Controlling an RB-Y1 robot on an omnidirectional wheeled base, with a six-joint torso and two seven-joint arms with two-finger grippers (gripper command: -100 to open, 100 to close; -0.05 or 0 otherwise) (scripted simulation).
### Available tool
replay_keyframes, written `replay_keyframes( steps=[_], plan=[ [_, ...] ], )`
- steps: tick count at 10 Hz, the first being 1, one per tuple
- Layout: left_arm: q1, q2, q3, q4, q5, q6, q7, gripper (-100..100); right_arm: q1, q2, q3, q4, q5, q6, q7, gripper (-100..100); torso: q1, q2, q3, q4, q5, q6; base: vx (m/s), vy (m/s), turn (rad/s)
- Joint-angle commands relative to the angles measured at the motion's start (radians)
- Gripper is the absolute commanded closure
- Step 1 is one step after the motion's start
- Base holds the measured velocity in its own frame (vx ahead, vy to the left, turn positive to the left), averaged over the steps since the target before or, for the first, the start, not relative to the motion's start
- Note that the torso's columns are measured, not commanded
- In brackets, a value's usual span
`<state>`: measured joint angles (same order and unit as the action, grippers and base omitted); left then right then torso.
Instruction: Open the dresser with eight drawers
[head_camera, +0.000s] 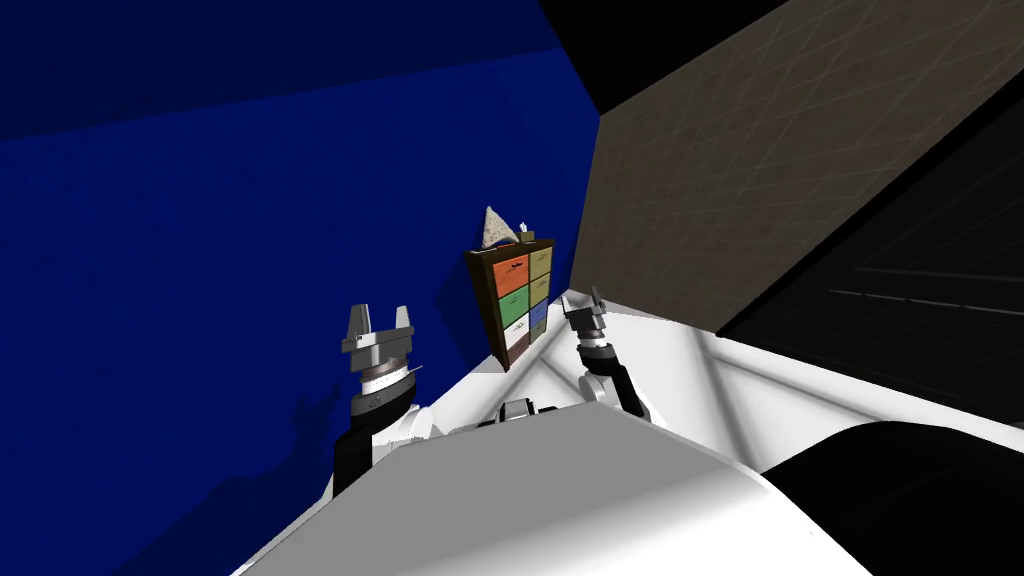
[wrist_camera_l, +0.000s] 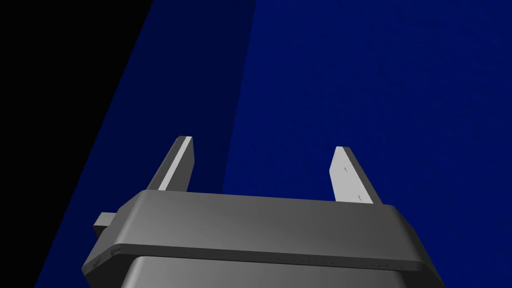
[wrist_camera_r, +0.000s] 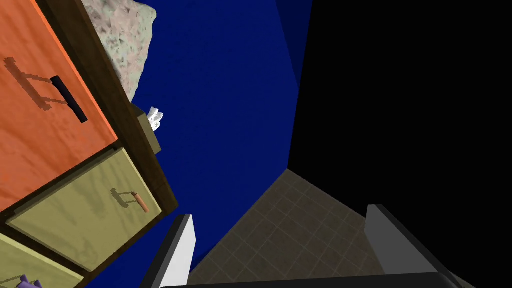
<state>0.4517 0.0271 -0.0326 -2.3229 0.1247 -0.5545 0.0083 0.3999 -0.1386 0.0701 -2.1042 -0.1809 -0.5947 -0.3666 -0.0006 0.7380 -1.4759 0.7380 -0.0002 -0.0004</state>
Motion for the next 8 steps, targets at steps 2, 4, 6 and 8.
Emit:
replay_keyframes(
  steps=[2,4,6,8],
  plan=[
    [0.0,0.0,0.0,0.0,0.0,0.0,0.0,0,-0.024,-0.016,0.007,0.042,-0.037,-0.015,-0.081,-100,0.001,0.0,0.0,0.0,0.0,0.0,0.032,-0.047,0.124],
    [0.0,0.0,0.0,0.0,0.0,0.0,0.0,0,-0.039,-0.025,0.013,0.07,-0.062,-0.025,-0.127,-100,0.0,0.0,0.0,0.0,0.0,0.0,0.026,-0.052,0.131],
    [0.0,0.0,0.0,0.0,0.0,0.0,0.0,0,-0.056,-0.033,0.02,0.099,-0.087,-0.036,-0.176,-100,0.0,0.0,0.0,0.0,0.0,0.0,0.031,-0.058,0.158],
    [0.0,0.0,0.0,0.0,0.0,0.0,0.0,0,-0.073,-0.04,0.026,0.13,-0.114,-0.047,-0.227,-100,0.0,-0.001,0.0,0.0,0.0,0.0,0.032,-0.063,0.138]
  ],
)
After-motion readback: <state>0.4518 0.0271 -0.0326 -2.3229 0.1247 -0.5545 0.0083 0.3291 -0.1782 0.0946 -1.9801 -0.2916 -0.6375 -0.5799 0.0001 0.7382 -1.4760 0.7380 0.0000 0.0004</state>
